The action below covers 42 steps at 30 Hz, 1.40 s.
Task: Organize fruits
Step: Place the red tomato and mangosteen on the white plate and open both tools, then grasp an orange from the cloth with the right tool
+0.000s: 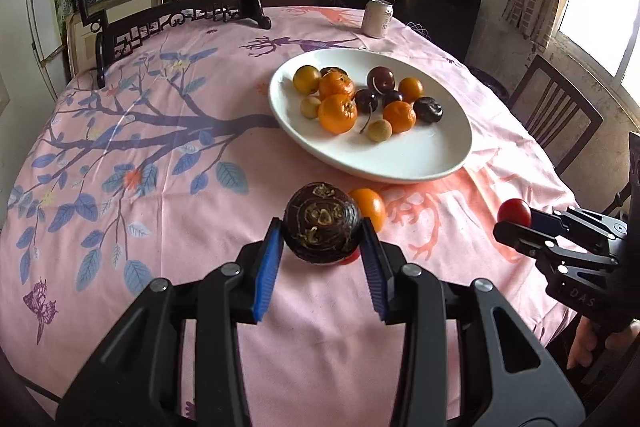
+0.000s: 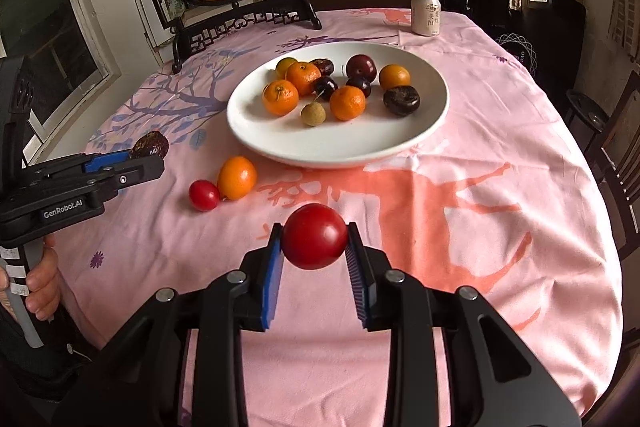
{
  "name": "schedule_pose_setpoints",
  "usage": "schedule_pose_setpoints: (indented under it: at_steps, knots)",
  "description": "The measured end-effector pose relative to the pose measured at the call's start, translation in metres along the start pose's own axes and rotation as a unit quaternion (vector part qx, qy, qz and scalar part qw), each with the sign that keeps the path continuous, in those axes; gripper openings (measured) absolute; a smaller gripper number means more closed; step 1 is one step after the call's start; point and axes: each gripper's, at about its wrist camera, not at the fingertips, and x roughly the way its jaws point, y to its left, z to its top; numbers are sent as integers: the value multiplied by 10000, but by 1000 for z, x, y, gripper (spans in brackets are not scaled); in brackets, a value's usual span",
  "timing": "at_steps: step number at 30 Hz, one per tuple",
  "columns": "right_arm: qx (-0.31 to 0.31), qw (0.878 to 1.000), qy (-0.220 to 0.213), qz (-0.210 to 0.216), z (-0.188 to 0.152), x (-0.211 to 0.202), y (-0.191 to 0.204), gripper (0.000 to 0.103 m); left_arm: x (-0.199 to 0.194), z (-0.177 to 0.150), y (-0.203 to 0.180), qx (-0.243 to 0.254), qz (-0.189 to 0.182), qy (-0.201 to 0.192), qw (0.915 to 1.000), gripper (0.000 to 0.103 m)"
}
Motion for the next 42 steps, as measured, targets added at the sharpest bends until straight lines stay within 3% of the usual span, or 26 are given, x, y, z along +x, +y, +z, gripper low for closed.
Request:
schedule_pose_setpoints:
  at_steps: [4, 7, 10, 19, 20, 22, 24, 27, 30, 33, 38, 42]
  knots:
    - [-146, 9994, -102, -301, 44, 20, -14, 31, 19, 52, -16, 138, 138, -90, 9998, 39]
    - [-85, 9987, 35, -499, 74, 55, -29, 31, 47, 91, -33, 220, 120, 17, 9997, 39]
    - [26, 9979, 140, -634, 88, 83, -46, 31, 81, 115, -46, 324, 334, 139, 9988, 39]
    - [64, 9990, 120, -427, 94, 104, -58, 32, 127, 134, -52, 150, 360, 472, 9981, 40]
    - [67, 9989, 72, -461, 94, 104, -59, 35, 129, 135, -51, 125, 368, 500, 9980, 41]
    - [60, 9982, -49, -587, 94, 101, -61, 52, 131, 136, -48, 47, 364, 532, 9979, 41]
    - [10, 9976, -162, -674, 93, 96, -61, 52, 125, 135, -46, -9, 262, 540, 9982, 45]
    - [91, 9967, -162, -790, 90, 82, -62, 52, 96, 127, -40, -61, 239, 301, 9992, 58]
    - [148, 9983, -288, -484, 77, 49, -51, 53, 52, 102, -27, -68, 369, -101, 9992, 77]
    - [185, 9989, -321, -276, 49, 23, -34, 53, 14, 63, -6, -208, 681, -397, 9967, 86]
    - [259, 9991, -106, 306, 3, 17, 0, 53, -18, -4, 46, -941, 903, -554, 9899, 88]
    - [41, 9990, 62, 429, -2, 30, 36, 53, -29, -30, 74, -1258, 962, -500, 9861, 88]
